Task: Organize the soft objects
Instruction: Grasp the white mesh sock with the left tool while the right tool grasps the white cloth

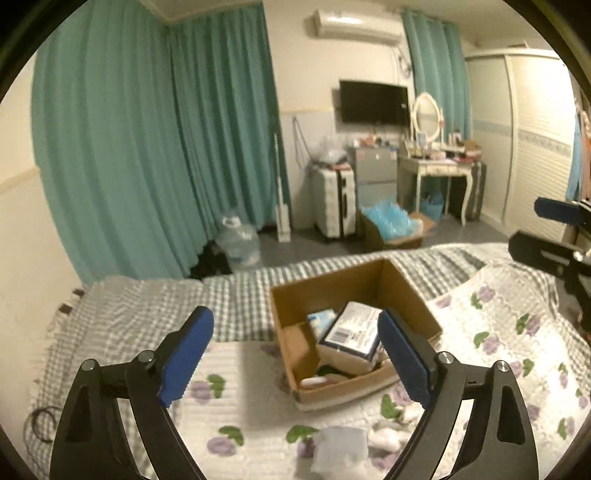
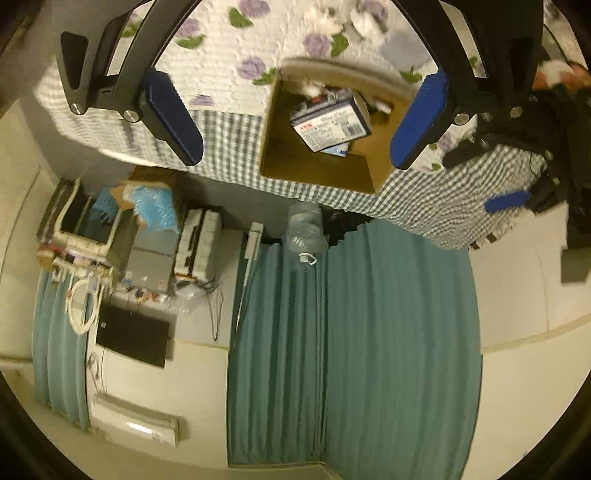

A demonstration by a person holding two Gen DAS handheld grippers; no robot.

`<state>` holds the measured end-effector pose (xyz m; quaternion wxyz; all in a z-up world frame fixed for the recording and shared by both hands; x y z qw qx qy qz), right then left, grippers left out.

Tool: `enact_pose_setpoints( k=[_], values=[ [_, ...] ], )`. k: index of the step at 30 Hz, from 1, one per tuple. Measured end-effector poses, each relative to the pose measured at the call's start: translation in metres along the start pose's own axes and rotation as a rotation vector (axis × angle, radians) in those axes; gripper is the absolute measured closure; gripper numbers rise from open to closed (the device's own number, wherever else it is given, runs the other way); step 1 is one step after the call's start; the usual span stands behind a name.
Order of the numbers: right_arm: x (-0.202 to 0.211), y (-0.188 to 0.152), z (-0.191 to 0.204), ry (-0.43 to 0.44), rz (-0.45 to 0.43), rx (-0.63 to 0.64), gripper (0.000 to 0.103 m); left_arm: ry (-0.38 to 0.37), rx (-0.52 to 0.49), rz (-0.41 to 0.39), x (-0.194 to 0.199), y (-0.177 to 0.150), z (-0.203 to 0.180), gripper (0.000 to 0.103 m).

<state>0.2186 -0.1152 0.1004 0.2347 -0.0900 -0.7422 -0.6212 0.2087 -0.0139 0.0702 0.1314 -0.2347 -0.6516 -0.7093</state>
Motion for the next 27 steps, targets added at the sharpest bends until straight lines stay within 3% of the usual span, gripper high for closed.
enact_pose_setpoints(
  k=[6,11,14,20,27],
  values=[
    [0.062,-0.002,0.021,-0.024,-0.040,0.053,0.001,0.053,-0.023,-0.050,0.053,-0.001,0.003,0.011],
    [0.085,-0.020,0.039,-0.017,-0.054,0.055,0.001,0.078,-0.017,-0.082,0.074,-0.020,0.001,0.011],
    [0.086,-0.039,0.052,-0.007,-0.056,0.063,0.001,0.050,0.002,-0.074,0.074,-0.039,0.002,0.011],
    [0.050,-0.085,0.073,0.021,0.009,0.094,0.001,0.056,0.009,0.006,0.039,-0.084,0.012,0.011],
    [-0.027,-0.158,0.087,0.014,0.147,0.115,0.001,0.075,0.044,0.124,-0.028,-0.142,0.014,0.011]
  ],
)
Point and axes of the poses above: each gripper's, at about its wrist camera, not at the fingertips, and x roughly against the way its jaws point, z to its left, y to its top, the point moved 5 cm from there along -x, roughly the way its jaws point, and after that the axes turned 7 degrees about -y, right-handed, at the moved point
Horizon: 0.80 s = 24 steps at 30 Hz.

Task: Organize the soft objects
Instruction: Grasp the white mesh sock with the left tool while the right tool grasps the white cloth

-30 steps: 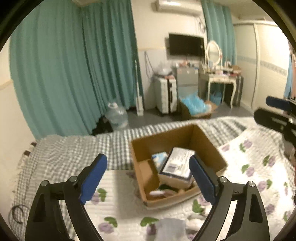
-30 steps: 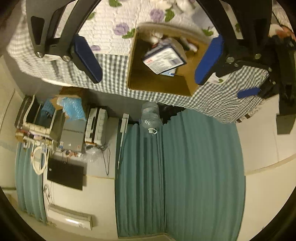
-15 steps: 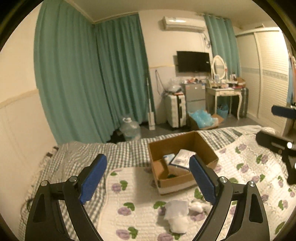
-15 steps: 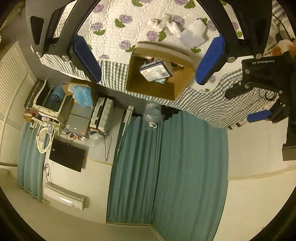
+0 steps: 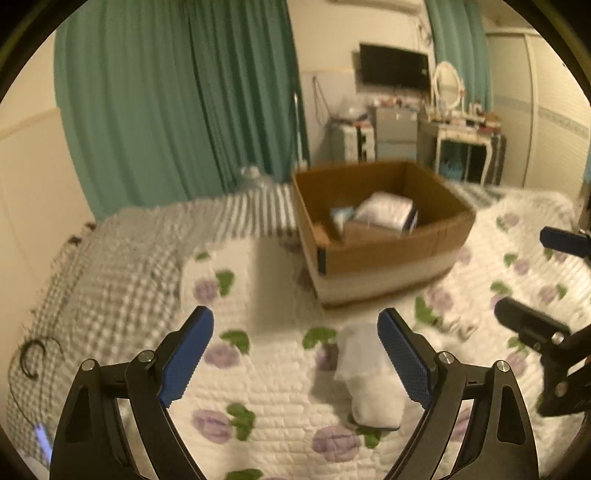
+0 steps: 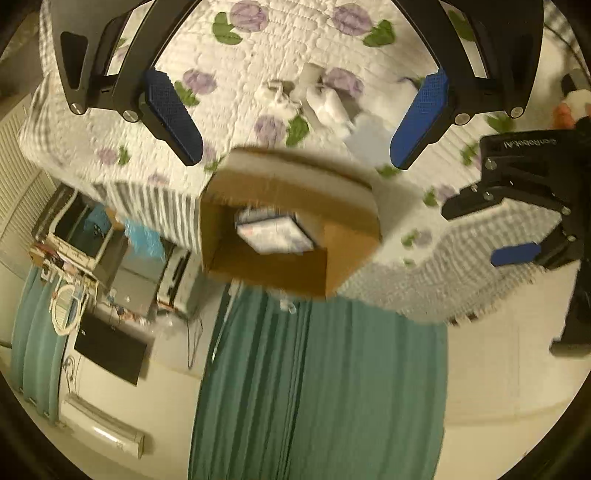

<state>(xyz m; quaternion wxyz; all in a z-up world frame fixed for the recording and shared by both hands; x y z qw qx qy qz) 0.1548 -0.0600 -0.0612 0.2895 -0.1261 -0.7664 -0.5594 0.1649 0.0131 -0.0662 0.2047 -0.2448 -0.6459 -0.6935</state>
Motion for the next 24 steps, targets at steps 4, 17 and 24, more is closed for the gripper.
enact_pose_setpoints(
  k=[4,17,24],
  values=[
    [-0.039,-0.038,0.004,0.018,0.093,0.003,0.001,-0.037,-0.011,0.101,-0.040,-0.035,-0.010,0.011],
    [-0.078,-0.072,-0.026,-0.014,0.224,-0.084,0.001,-0.165,-0.054,0.237,-0.089,-0.084,-0.049,0.011],
    [-0.079,-0.073,-0.027,-0.030,0.214,-0.104,0.001,-0.209,-0.064,0.275,-0.106,-0.083,-0.055,0.055]
  ],
)
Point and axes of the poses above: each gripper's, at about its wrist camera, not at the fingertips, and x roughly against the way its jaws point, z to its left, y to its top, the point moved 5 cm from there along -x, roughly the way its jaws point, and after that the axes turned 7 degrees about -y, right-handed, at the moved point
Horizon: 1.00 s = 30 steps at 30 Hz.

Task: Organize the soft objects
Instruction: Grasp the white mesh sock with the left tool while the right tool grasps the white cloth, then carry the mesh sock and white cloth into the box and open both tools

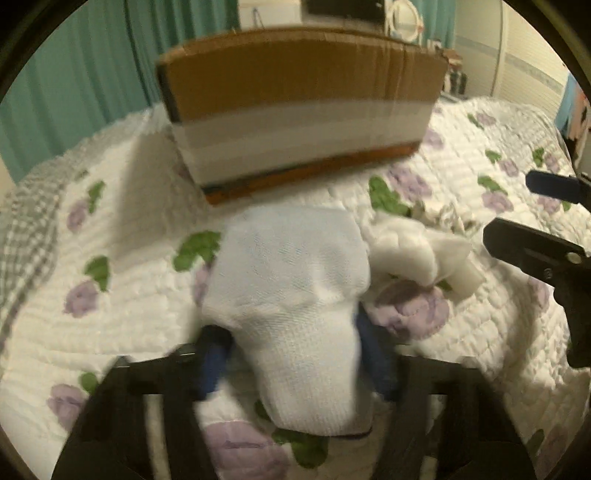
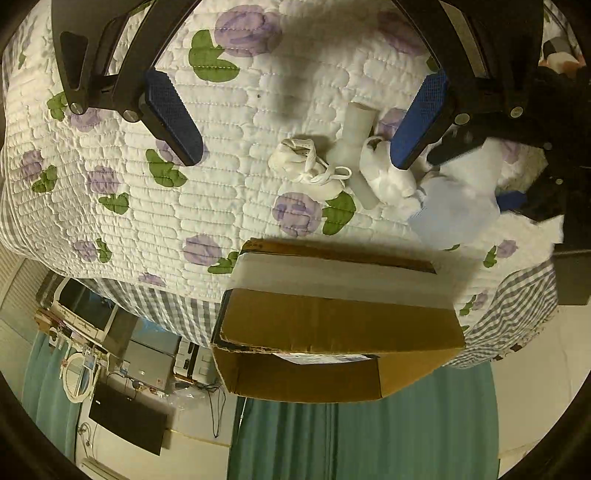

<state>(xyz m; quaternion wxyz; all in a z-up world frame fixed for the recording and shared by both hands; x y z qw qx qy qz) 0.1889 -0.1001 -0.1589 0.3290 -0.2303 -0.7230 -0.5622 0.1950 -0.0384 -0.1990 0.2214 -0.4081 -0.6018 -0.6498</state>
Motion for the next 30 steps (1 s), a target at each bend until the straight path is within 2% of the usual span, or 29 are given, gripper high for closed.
enact_pose_setpoints(
  k=[3,6,9,15,18,20,21,22,23,26,30],
  values=[
    [-0.001,-0.001,0.005,0.017,-0.002,0.009,0.002,-0.033,0.012,0.009,0.003,0.000,0.000,0.062],
    [0.002,0.000,0.012,0.038,-0.016,0.023,0.006,-0.045,0.036,-0.005,0.014,0.000,0.006,0.062],
    [0.004,0.002,0.023,0.066,-0.032,0.037,0.007,-0.018,0.051,-0.032,0.028,0.001,0.017,0.062],
    [-0.006,0.003,0.058,0.094,-0.016,0.106,0.018,0.041,0.087,-0.066,0.046,0.005,0.043,0.062],
    [-0.017,0.003,0.077,0.088,0.002,0.172,0.029,0.035,0.119,-0.054,0.044,0.005,0.052,0.062],
    [-0.026,0.004,0.087,0.077,0.017,0.202,0.040,0.015,0.139,-0.052,0.044,0.004,0.055,0.062],
    [-0.032,0.004,0.089,0.067,0.022,0.203,0.042,0.014,0.140,-0.053,0.044,0.004,0.056,0.062],
    [-0.037,0.004,0.091,0.062,0.032,0.202,0.050,0.016,0.136,-0.054,0.044,0.004,0.056,0.062],
    [-0.041,0.003,0.093,0.053,0.040,0.203,0.063,0.014,0.133,-0.054,0.044,0.004,0.056,0.062],
    [-0.040,0.002,0.092,0.030,0.027,0.202,0.068,0.001,0.130,-0.053,0.044,0.003,0.055,0.062],
    [-0.017,0.007,0.086,0.089,-0.014,0.150,0.068,0.016,0.126,-0.044,0.044,0.000,0.054,0.062]
  ],
)
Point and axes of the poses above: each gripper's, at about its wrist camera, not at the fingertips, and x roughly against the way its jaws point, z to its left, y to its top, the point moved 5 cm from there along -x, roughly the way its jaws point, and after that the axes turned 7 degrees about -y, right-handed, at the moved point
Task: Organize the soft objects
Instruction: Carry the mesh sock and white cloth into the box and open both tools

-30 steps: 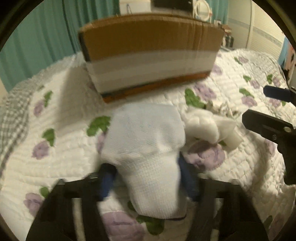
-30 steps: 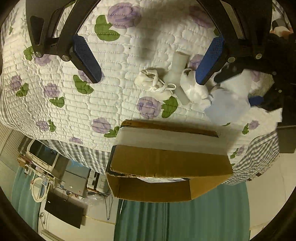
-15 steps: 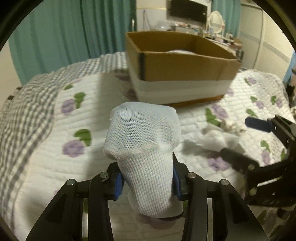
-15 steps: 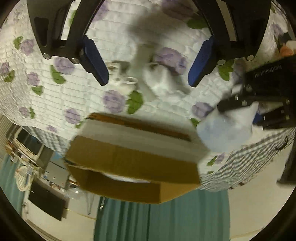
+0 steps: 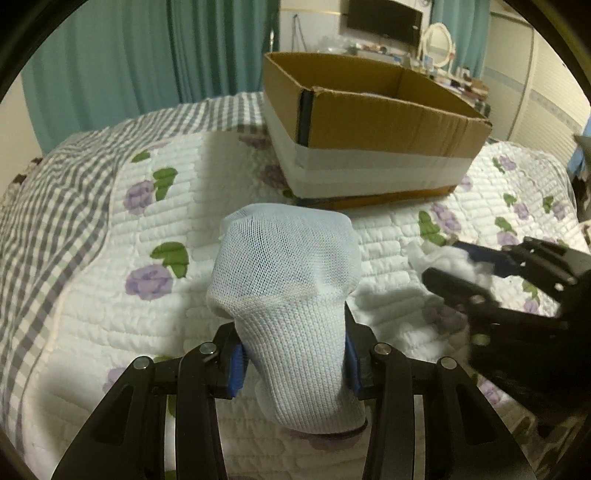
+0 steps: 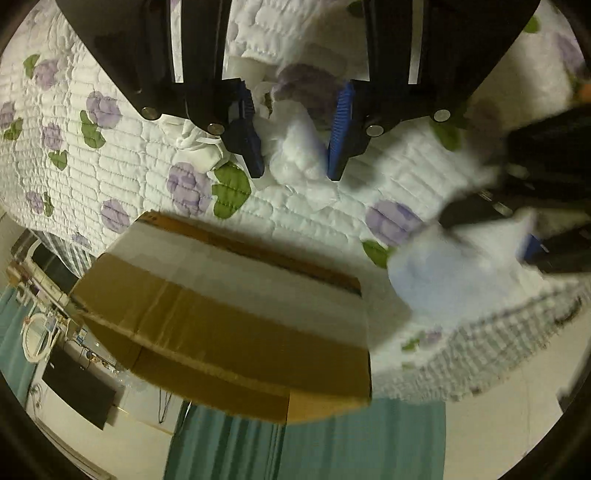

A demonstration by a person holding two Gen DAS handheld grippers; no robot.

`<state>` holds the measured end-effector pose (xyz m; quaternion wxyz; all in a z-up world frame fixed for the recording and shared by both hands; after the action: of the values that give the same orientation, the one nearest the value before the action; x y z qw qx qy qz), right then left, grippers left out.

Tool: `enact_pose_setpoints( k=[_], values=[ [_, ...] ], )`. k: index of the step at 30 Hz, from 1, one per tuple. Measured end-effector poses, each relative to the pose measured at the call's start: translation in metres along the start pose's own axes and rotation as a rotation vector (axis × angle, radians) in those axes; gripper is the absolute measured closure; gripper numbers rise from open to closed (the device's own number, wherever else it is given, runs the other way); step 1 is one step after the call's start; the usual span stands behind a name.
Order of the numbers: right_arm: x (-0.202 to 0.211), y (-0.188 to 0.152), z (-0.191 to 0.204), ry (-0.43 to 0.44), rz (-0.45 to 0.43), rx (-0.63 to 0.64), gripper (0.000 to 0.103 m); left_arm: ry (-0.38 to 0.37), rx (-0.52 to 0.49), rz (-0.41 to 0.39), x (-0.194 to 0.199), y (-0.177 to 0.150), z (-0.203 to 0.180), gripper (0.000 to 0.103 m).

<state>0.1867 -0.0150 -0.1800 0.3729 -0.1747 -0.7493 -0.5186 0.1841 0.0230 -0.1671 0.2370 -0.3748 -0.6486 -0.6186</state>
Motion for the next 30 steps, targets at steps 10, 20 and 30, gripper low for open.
enact_pose_setpoints(
  k=[10,20,30],
  values=[
    [0.071,0.014,-0.019,0.121,-0.085,-0.127,0.068,-0.043,-0.030,-0.081,0.053,0.013,-0.020,0.062],
    [0.155,0.059,-0.067,0.058,-0.212,-0.170,0.068,-0.036,-0.120,-0.206,0.122,0.056,-0.057,0.062],
    [0.147,0.129,-0.108,0.027,-0.267,-0.185,0.068,-0.045,-0.123,-0.240,0.100,0.137,-0.064,0.062]
  ],
)
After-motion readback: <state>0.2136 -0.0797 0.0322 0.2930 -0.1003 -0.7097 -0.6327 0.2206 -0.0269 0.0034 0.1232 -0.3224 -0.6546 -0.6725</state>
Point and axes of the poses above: each gripper's, at about its wrist camera, not at the fingertips, and x roughly against the way its jaws point, z to its left, y to its top, the point moved 5 cm from there along -x, roughly the way its jaws point, and after that the axes turned 7 degrees about -y, right-handed, at the moved point
